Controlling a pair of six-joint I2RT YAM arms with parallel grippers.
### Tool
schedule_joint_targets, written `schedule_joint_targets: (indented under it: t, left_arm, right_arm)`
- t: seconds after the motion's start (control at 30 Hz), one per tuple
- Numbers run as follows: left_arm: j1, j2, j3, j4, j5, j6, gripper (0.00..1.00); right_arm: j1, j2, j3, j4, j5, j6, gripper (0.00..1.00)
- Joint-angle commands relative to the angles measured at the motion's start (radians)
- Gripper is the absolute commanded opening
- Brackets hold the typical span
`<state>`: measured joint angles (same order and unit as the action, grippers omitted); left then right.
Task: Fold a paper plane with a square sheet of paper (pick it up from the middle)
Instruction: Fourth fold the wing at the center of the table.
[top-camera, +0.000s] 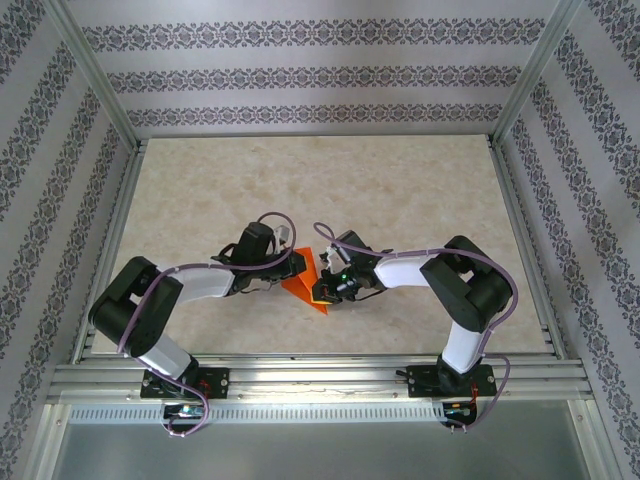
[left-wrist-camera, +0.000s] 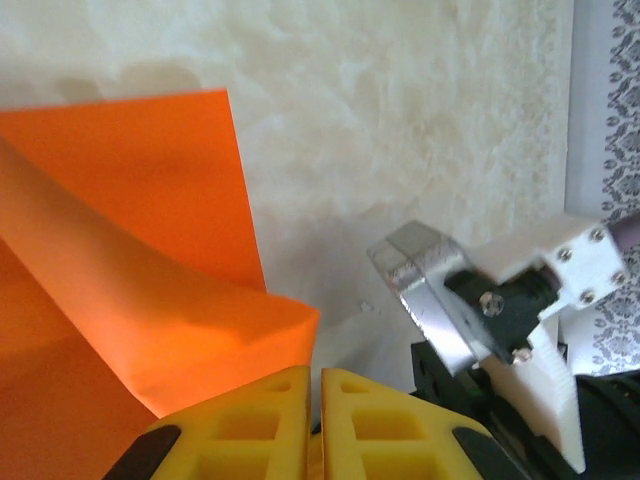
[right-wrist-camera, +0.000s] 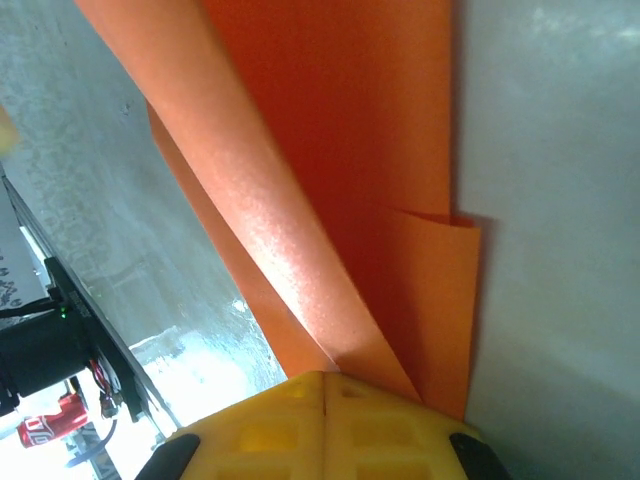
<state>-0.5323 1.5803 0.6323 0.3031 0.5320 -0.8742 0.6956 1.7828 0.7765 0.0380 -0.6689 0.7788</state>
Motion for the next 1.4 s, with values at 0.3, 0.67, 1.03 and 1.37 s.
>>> schedule_joint_targets:
  t: [0.3,0.67,1.03,1.37]
  left_arm:
    - [-0.034,0.139,0.003,0.009,-0.032,0.043,0.12]
    - [0.045,0.174,0.052,-0.048,-0.051,0.053,0.12]
    - [0.137,0.241,0.164,-0.114,-0.011,0.073,0.12]
    - [0.230,0.296,0.292,-0.214,0.022,0.146,0.12]
  right_arm:
    - [-0.014,0.031,-0.032,-0.074,0.043,-0.007,0.00]
    - [-0.014,0.023,-0.038,-0.128,0.067,-0.039,0.00]
    - [-0.017,0.026,-0.048,-0.126,0.061,-0.049,0.00]
    - [-0.020,0.015,-0.068,-0.122,0.063,-0.050,0.00]
